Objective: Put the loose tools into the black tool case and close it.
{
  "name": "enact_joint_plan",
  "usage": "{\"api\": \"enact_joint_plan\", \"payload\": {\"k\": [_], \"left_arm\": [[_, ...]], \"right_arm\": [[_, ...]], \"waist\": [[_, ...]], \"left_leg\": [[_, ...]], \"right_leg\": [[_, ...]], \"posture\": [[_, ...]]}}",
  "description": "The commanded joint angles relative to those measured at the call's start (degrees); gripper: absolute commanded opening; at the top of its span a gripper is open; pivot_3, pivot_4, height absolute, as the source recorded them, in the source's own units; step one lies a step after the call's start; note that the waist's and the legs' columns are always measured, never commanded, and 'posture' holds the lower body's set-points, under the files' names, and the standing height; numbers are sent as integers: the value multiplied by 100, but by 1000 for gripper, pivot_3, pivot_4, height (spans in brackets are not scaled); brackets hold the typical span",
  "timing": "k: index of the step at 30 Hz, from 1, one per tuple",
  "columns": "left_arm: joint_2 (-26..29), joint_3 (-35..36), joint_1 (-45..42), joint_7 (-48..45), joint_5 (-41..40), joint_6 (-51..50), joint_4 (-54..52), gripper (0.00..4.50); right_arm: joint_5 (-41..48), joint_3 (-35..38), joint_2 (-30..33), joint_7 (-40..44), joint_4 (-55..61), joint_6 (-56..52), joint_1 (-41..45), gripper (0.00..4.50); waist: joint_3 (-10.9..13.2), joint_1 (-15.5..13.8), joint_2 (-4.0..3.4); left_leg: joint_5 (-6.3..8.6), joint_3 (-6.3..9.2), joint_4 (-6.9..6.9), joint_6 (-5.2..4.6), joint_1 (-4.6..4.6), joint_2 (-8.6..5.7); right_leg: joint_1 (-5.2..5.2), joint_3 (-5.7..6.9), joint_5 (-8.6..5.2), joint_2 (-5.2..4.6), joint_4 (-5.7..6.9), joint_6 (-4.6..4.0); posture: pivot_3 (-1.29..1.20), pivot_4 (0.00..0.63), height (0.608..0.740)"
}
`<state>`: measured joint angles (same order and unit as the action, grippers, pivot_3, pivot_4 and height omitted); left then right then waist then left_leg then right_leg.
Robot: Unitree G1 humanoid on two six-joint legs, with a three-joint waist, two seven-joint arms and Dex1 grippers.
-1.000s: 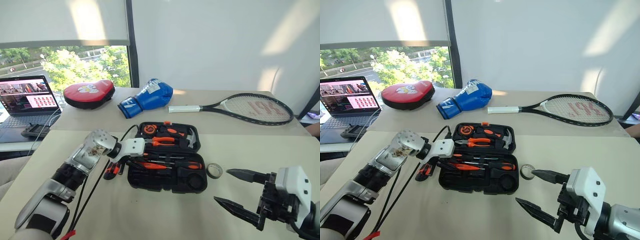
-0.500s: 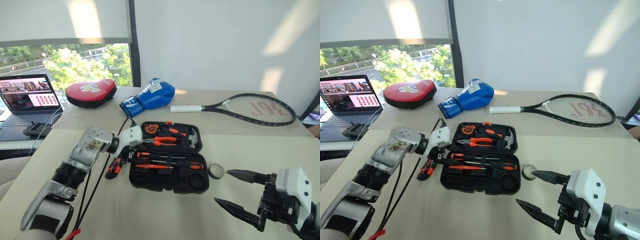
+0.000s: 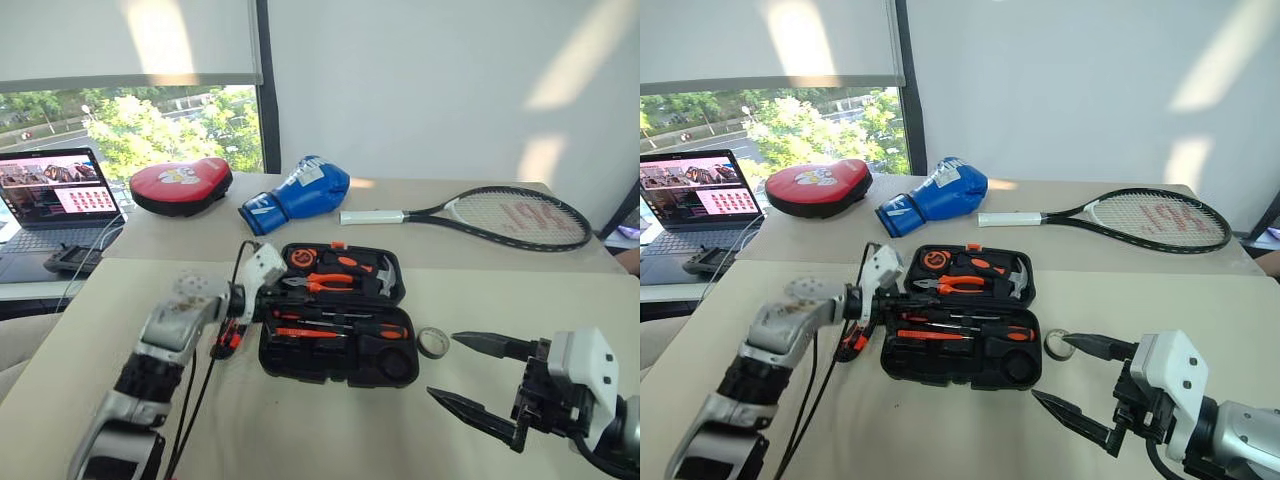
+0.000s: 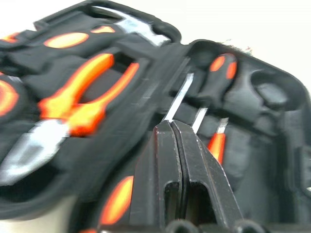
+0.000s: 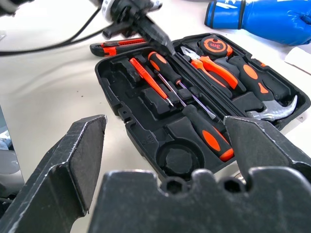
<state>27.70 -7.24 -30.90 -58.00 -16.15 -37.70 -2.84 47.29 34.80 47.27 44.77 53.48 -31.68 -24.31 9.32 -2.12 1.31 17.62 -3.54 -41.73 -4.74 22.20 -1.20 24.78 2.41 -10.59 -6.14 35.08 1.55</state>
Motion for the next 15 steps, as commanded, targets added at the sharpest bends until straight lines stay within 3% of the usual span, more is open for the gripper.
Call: {"api": "enact_joint_plan", "payload": {"k": [1, 6, 15], "left_arm": [[-43, -31, 336, 329, 38, 157, -323, 47], [189, -489, 1140, 231, 390, 858, -176, 47], [101, -532, 1204, 208, 265, 1249, 29, 47]], "right_arm": [[11, 91, -10, -68, 136, 94, 3, 4500], [110, 222, 54, -81, 164, 35, -14, 4500], [182, 312, 191, -61, 108, 5, 20, 4500]], "waist": [[0, -1, 0], [-5, -9, -8], [-67, 7, -111]], "left_leg": [[0, 1, 0, 1, -1, 1], [9, 2, 2, -13, -25, 4], [28, -2, 14, -40, -79, 9]], "right_leg": [[0, -2, 0, -1, 1, 0], [-23, -4, 1, -22, -4, -2], [-62, -9, -1, -33, -8, -2]], "posture": [[0, 150, 740], [0, 150, 740], [0, 150, 740]]}}
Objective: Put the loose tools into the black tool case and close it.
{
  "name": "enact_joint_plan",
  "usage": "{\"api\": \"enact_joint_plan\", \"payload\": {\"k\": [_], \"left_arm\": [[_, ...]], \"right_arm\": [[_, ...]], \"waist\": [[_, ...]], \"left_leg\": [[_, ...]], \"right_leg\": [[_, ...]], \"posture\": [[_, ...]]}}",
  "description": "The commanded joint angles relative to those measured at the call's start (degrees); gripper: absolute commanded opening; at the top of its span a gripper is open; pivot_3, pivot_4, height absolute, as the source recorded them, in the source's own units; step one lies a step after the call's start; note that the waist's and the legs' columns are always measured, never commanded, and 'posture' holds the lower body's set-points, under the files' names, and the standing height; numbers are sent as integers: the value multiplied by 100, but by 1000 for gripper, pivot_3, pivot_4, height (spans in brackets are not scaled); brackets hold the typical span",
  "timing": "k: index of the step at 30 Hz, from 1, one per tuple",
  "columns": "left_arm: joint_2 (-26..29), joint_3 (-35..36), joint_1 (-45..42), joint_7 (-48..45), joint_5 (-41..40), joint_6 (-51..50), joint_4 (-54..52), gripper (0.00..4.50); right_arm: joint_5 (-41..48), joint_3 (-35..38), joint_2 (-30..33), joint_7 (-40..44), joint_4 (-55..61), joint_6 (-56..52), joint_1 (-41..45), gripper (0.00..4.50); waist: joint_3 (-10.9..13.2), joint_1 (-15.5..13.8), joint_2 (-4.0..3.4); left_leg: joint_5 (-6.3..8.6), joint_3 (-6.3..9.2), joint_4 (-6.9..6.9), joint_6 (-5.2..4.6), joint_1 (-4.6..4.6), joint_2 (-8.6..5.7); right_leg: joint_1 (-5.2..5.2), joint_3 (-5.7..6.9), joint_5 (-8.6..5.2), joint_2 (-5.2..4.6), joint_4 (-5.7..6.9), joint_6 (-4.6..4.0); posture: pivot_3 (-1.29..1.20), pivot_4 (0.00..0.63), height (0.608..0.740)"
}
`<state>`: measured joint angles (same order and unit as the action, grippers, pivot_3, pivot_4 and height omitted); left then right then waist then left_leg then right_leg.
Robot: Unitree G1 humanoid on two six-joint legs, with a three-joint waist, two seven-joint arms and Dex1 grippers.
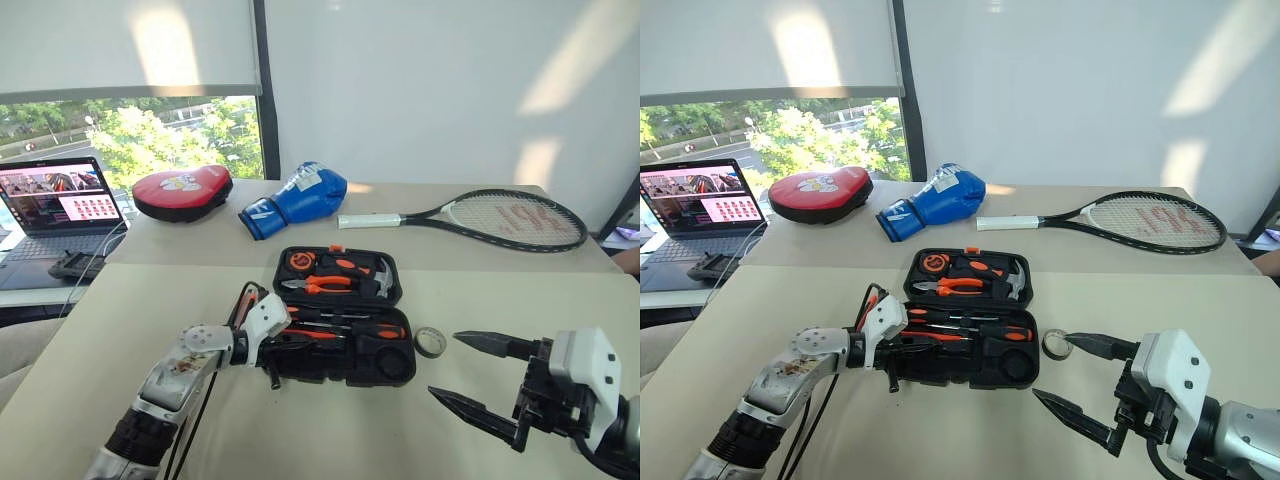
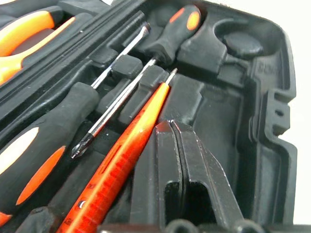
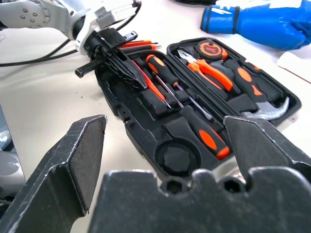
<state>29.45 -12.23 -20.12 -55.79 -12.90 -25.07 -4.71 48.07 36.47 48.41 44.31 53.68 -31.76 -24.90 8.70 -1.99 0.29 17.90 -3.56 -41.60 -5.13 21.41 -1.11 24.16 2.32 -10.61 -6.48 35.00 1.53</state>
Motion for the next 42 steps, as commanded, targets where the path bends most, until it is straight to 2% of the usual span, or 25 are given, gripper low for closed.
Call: {"api": "enact_joint_plan", "payload": {"k": [1, 5, 8, 11, 15, 20, 25, 28, 30, 32, 35, 38, 41, 42], "left_arm": [[-235, 257, 108, 12, -475, -222, 87, 47], [-610, 1148, -109, 379, -1588, -1099, -333, 47], [-672, 1277, -263, 965, -1651, -1701, -521, 47], [-721, 1145, -291, 1513, -1480, -2117, -643, 47], [-590, 789, -186, 1709, -1275, -2247, -855, 47], [42, -27, 131, 1450, -685, -2032, -743, 47], [129, -159, 182, 1401, -626, -2081, -574, 47], [143, -159, 265, 1278, -550, -1760, -410, 47], [57, 101, 333, 1227, -672, -1488, -381, 47], [-192, 690, 372, 1258, -1108, -1282, -546, 47], [-444, 1753, 253, 1623, -1919, -1658, -1044, 47], [-187, 2413, 192, 2212, -2130, -2295, -1499, 683], [42, 2738, 260, 2816, -2021, -2757, -1885, 1693], [75, 2789, 275, 2997, -1998, -2906, -1978, 2188]], "right_arm": [[111, 141, 87, -15, 81, 19, 85, 4500], [89, 101, 108, 28, 29, 55, 117, 4500], [56, 17, 123, 40, -31, 69, 209, 4500], [41, -84, 138, 43, -68, 62, 324, 4500], [42, -126, 161, 71, -97, 39, 407, 4500], [107, -19, 224, 124, -89, -7, 385, 4500], [165, 87, 257, 131, -38, -47, 307, 4500], [173, 78, 266, 116, -9, -66, 291, 4500], [183, 39, 272, 100, -13, -74, 327, 4500], [159, -30, 269, 104, -47, -61, 379, 4500], [101, -150, 238, 176, -143, 16, 463, 4500], [23, -363, 218, 266, -292, 108, 639, 4500], [-59, -544, 210, 364, -463, 180, 819, 4500], [-83, -586, 213, 394, -509, 199, 866, 4500]], "waist": [[-8, -12, -13], [7, -11, 12], [14, -12, 22], [14, -21, 23], [17, -24, 28], [14, -16, 24], [6, -20, 10], [-1, -21, 4], [-9, -21, -9], [-14, -19, -18], [5, -19, 13], [31, -4, 56], [34, 0, 61], [34, -7, 61]], "left_leg": [[0, 0, 0, 0, 0, 0], [-2, 1, -3, 0, 16, 2], [-3, 6, -5, 1, 31, 0], [-1, 5, -5, -1, 32, -9], [0, 4, -5, -4, 37, -14], [0, 5, -1, 0, 32, -10], [2, 4, 5, -2, 10, -4], [2, 4, 6, -2, 2, -2], [2, 4, 7, -2, 1, -3], [2, 3, 11, -2, 0, -3], [-2, 4, 16, 3, 9, 2], [-13, 13, 16, 21, 38, 11], [-17, 12, 26, 29, 41, 5], [-18, 11, 30, 31, 40, -3]], "right_leg": [[0, 1, 0, 1, 1, 0], [12, 3, -1, 6, 2, 1], [19, 6, 0, 24, 0, 2], [14, 5, 0, 28, -3, 4], [16, 5, -1, 27, -9, 6], [15, 4, -2, 25, -9, 4], [4, 1, -6, -1, -9, 0], [0, 0, -7, -1, -8, 0], [0, -1, -7, -3, -9, 1], [0, -1, -7, -4, -10, 1], [11, -1, -6, -6, -7, 0], [37, 5, -3, 4, -5, -5], [41, 4, -3, 7, -7, -5], [40, 5, -3, 7, -7, -4]], "posture": [[0, 150, 740], [0, 150, 740], [0, 150, 740], [0, 150, 740], [0, 150, 740], [0, 150, 740], [0, 150, 740], [0, 150, 740], [0, 150, 740], [0, 150, 740], [0, 150, 740], [0, 150, 740], [0, 150, 740], [0, 150, 740]]}}
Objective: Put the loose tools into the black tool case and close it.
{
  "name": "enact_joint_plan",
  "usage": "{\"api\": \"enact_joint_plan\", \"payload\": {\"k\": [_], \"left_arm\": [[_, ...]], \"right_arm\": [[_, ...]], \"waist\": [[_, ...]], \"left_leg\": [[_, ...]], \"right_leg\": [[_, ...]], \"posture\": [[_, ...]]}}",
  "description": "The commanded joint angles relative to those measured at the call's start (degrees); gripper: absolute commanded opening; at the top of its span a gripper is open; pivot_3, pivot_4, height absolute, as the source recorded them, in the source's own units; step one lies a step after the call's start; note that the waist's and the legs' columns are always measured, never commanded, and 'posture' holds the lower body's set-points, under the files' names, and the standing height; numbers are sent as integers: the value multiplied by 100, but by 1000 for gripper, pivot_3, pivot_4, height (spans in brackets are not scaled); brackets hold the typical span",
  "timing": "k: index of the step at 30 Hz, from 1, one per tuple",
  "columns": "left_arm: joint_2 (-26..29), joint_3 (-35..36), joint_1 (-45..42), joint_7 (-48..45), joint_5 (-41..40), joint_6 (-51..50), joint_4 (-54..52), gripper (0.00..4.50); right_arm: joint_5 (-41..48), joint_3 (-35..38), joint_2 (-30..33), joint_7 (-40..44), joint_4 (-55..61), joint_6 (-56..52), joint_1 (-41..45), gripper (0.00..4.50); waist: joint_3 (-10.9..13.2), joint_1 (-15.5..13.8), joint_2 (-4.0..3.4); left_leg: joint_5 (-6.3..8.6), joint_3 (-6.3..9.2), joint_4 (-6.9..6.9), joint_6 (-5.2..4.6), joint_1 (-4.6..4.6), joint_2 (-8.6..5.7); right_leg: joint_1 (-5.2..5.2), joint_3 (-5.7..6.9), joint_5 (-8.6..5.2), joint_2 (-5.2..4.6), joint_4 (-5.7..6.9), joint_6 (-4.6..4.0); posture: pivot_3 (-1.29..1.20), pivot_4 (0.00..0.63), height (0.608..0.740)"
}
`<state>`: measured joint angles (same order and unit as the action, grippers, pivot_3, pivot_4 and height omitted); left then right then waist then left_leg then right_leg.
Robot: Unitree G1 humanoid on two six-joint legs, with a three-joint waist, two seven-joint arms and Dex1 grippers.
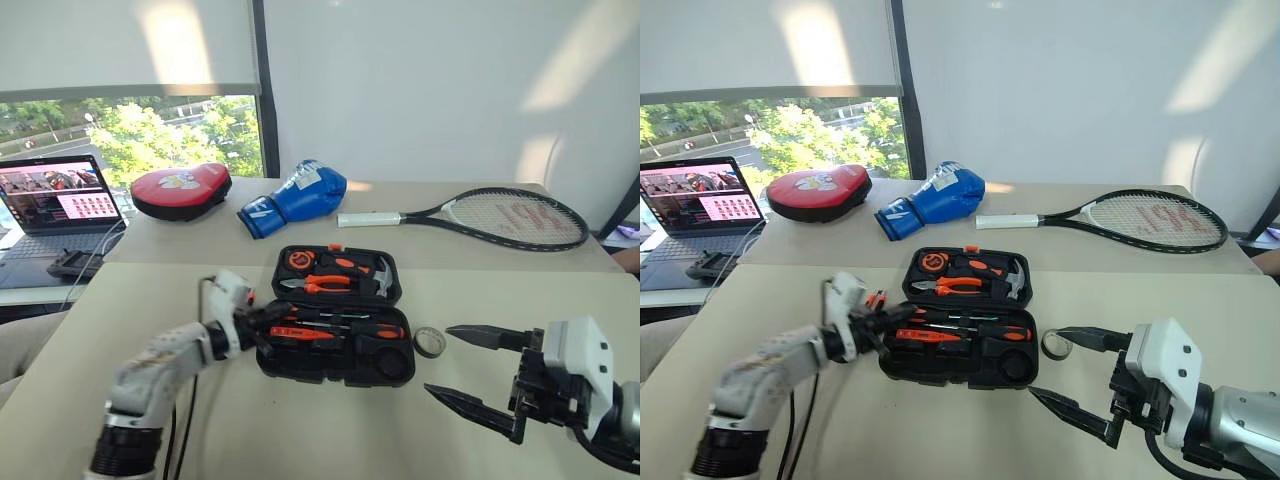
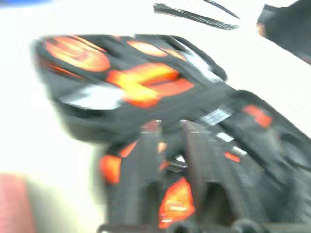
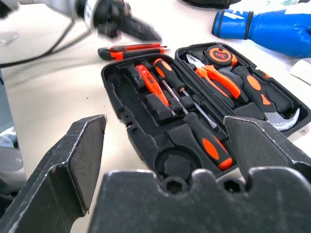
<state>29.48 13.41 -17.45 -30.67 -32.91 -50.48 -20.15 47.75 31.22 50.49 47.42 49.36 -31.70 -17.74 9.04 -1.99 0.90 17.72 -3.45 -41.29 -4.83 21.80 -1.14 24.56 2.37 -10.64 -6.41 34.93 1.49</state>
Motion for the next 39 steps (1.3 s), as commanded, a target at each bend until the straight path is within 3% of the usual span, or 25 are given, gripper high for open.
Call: {"api": "enact_joint_plan", "payload": {"k": [1, 6, 12, 15, 20, 24, 27, 31, 35, 39], "left_arm": [[83, 266, 22, 666, 18, -518, -520, 2464], [161, -226, 380, 1474, 399, -1562, -870, 4397], [65, -548, 560, 1727, 636, -1754, -626, 4475], [7, -512, 633, 1671, 680, -1532, -529, 3734], [121, -395, 702, 1255, 651, -934, -385, 1855], [193, -88, 539, 43, -21, -160, -481, 1803], [1021, -629, 44, -1864, -658, -151, -544, 1803], [1575, -2004, -747, -3140, -20, 551, -147, 1803], [1567, -3175, -1340, -3738, 897, 1350, 389, 1803], [1498, -3744, -1536, -3999, 1665, 2228, 1051, 1803]], "right_arm": [[-76, -96, 10, 113, -116, 209, 193, 4500], [-114, -306, 80, 260, -338, 219, 533, 4500], [-56, -203, 170, 358, -379, 138, 615, 4500], [-70, -182, 187, 353, -363, 123, 587, 4500], [-77, -122, 126, 280, -268, 110, 458, 4500], [-48, -4, 30, 194, -119, 125, 231, 4500], [23, 220, -6, 257, -37, 149, 2, 4500], [157, 533, 30, 410, -30, 139, -199, 4500], [204, 809, 47, 436, 60, 88, -392, 4500], [309, 1086, 19, 414, 234, 28, -671, 4500]], "waist": [[0, -16, 0], [9, -38, 16], [21, -49, 36], [21, -45, 35], [21, -48, 35], [24, -55, 40], [26, -59, 45], [23, -44, 32], [25, -31, 36], [25, -16, 36]], "left_leg": [[-4, -1, 1, 6, -1, -4], [-7, -1, 1, 15, 0, -16], [-13, 2, 13, 29, 4, -14], [-17, 0, 33, 42, -10, -13], [-13, 2, 44, 61, -16, -3], [-12, 2, 42, 59, -7, -4], [-32, 1, 31, 58, 47, -6], [-34, -11, 36, 60, 38, -16], [-32, -19, 32, 43, 27, -20], [-6, -24, 33, -5, 27, -15]], "right_leg": [[-1, 1, 0, 2, -2, 0], [-12, 4, -1, 7, -12, 5], [-1, 6, -1, -6, -10, 6], [-3, 0, -1, -16, -9, 4], [-1, 2, -3, -14, -5, -8], [5, 3, -3, -17, -7, -9], [57, 5, -1, -15, 3, -13], [53, 23, -2, 16, 2, -14], [37, 24, -2, 23, -3, -13], [41, 10, -2, 25, -1, -12]], "posture": [[0, 150, 740], [0, 150, 740], [0, 150, 740], [0, 150, 740], [0, 150, 740], [0, 150, 740], [0, 150, 740], [0, 150, 740], [0, 150, 740], [0, 150, 740]]}}
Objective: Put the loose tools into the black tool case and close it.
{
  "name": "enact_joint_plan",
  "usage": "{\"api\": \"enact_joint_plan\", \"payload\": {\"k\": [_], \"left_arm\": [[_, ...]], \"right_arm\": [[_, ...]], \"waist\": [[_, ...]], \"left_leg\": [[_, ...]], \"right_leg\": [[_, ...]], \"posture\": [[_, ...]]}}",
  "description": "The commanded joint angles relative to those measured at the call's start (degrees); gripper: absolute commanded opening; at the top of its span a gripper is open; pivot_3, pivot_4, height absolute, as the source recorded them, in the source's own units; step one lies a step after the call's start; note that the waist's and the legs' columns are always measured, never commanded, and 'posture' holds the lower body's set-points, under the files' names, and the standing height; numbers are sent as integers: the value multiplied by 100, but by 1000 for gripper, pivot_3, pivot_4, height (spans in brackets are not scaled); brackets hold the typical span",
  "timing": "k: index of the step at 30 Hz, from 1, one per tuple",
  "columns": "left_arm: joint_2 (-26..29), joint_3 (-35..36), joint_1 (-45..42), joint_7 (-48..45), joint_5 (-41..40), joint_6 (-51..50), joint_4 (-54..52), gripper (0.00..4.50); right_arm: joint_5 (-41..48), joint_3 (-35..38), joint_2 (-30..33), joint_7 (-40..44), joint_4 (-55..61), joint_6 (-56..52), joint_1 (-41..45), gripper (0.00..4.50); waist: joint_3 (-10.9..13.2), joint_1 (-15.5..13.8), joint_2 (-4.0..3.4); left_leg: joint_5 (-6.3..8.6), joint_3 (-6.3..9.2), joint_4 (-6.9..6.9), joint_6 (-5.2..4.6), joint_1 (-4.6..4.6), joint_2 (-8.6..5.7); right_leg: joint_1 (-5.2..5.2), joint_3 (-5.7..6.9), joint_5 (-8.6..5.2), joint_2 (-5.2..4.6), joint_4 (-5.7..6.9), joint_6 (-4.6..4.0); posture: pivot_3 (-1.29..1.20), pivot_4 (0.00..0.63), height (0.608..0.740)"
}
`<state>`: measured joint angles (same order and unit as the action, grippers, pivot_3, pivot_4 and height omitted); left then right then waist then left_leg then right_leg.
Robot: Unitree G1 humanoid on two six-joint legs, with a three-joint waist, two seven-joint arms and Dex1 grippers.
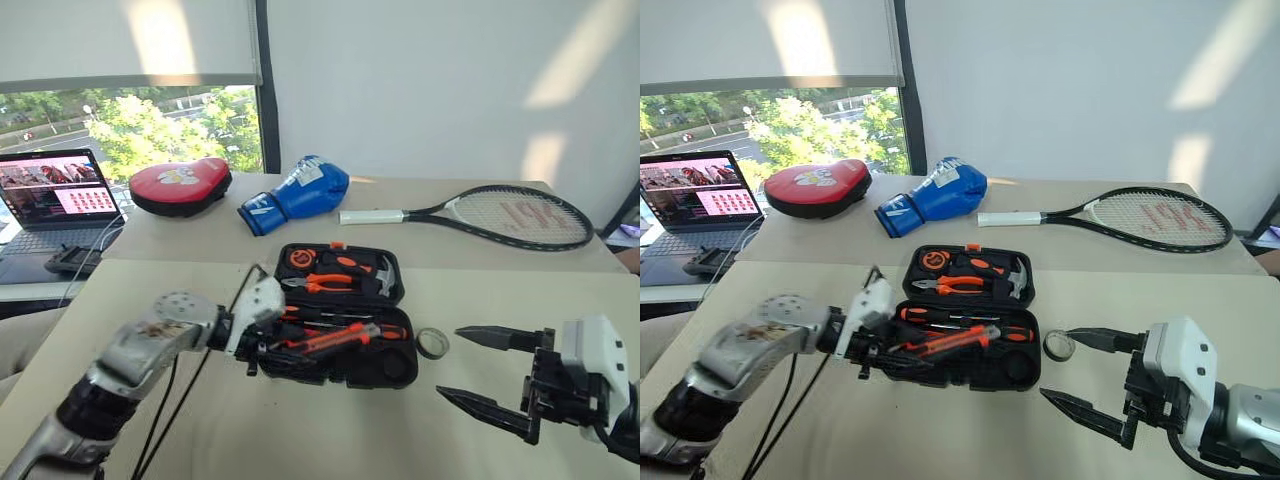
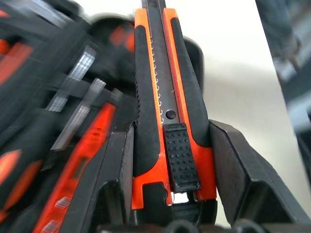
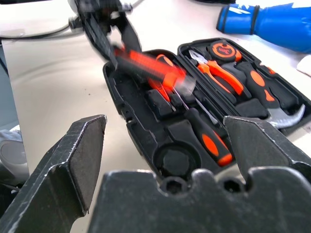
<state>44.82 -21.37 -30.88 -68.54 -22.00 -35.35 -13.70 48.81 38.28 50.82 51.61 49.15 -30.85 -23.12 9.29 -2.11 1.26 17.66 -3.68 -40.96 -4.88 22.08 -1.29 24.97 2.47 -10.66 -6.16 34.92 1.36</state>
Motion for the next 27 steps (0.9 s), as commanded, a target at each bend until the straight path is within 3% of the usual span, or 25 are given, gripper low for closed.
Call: {"api": "enact_joint_plan", "payload": {"k": [1, 9, 16, 18, 23, 26, 27], "left_arm": [[-64, -359, -246, -255, 767, 979, 593, 1803], [-206, -542, -557, -696, 1500, 2283, 1578, 1803], [-337, -530, -619, -1348, 1306, 2318, 1807, 1803], [-339, -508, -590, -1520, 1211, 2175, 1773, 2800], [-531, 19, -618, -1375, 896, 1858, 1862, 4352], [-686, 702, -643, -1063, 298, 1131, 1841, 4352], [-744, 1057, -628, -884, -61, 690, 1786, 4131]], "right_arm": [[224, 438, -32, -17, 303, -63, -205, 4500], [369, 645, -87, -208, 553, -88, -471, 4500], [353, 601, -62, -288, 566, -63, -482, 4500], [348, 572, -46, -297, 549, -60, -456, 4500], [322, 460, 5, -297, 480, -58, -357, 4500], [273, 383, 7, -294, 439, -41, -310, 4500], [253, 350, 2, -294, 430, -32, -297, 4500]], "waist": [[0, -5, 0], [-1, -13, 0], [-1, -1, -1], [-1, 2, 0], [-2, 6, -2], [-1, 4, -1], [-1, 4, 0]], "left_leg": [[0, 0, -1, 0, 1, 2], [5, 2, -13, -10, -1, 5], [5, 2, -19, -9, -4, 8], [5, 2, -20, -10, -3, 7], [4, 0, -25, -9, -1, 7], [4, 0, -34, -8, 6, 7], [4, 1, -43, -8, 15, 7]], "right_leg": [[4, 0, 0, 3, 1, 0], [-4, -2, 2, -3, 1, 4], [-5, -1, 3, 0, 8, 6], [-4, 1, 2, 2, 8, 7], [-4, 6, -3, 7, 7, 15], [-2, 7, -5, 7, 7, 19], [0, 10, -5, 7, 8, 19]], "posture": [[0, 150, 740], [0, 150, 740], [0, 150, 740], [0, 150, 740], [0, 150, 740], [0, 150, 740], [0, 150, 740]]}}
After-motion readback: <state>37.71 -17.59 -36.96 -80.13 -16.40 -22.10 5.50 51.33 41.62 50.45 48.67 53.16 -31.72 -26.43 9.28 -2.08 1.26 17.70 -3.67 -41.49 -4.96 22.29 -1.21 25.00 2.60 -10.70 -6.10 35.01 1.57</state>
